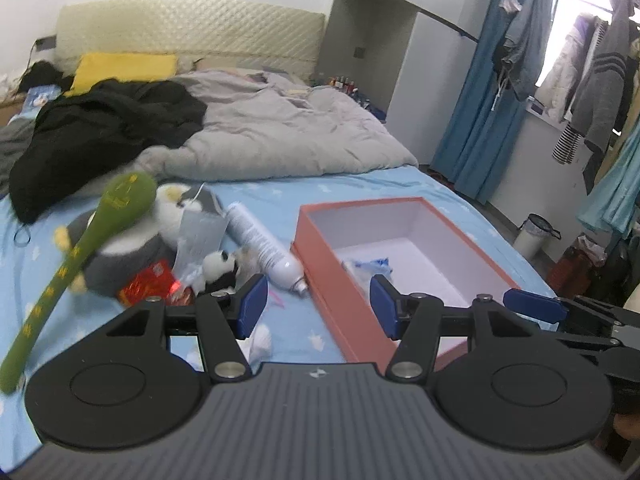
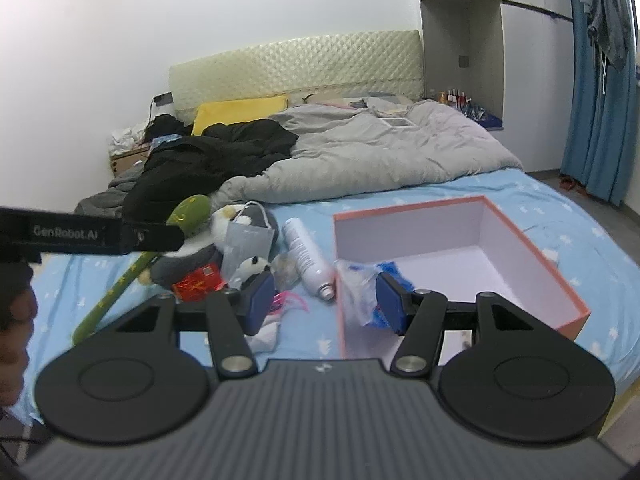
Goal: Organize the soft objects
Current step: 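Withdraw both tools from the box back toward the pile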
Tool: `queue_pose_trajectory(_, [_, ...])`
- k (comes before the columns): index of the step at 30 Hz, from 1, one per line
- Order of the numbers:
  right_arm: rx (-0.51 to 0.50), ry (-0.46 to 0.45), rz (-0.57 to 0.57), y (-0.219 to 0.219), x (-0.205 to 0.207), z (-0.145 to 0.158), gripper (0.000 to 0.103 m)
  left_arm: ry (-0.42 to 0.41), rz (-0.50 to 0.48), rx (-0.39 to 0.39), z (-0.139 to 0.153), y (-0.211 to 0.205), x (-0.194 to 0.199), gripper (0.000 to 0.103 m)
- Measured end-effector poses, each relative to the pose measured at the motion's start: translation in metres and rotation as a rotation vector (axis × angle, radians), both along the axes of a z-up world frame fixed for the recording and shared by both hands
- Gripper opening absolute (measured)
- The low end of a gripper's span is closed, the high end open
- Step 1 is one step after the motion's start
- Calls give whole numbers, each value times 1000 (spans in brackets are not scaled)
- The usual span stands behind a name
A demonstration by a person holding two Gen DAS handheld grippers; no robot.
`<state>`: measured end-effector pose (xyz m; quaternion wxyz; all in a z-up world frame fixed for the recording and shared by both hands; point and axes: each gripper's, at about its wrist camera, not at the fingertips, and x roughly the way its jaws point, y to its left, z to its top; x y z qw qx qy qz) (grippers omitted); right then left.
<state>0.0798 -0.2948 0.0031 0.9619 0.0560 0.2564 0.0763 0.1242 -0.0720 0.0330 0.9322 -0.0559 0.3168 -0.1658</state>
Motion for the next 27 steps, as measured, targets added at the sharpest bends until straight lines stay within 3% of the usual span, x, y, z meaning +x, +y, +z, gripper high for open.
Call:
queue_pose_trajectory(15, [21, 91, 84, 39, -31, -33, 59, 100, 120, 15, -57, 53, -42, 63])
queue_pose_trajectory(27, [24, 163, 115, 62, -12, -50, 59, 183, 135, 19, -92, 70, -19, 63])
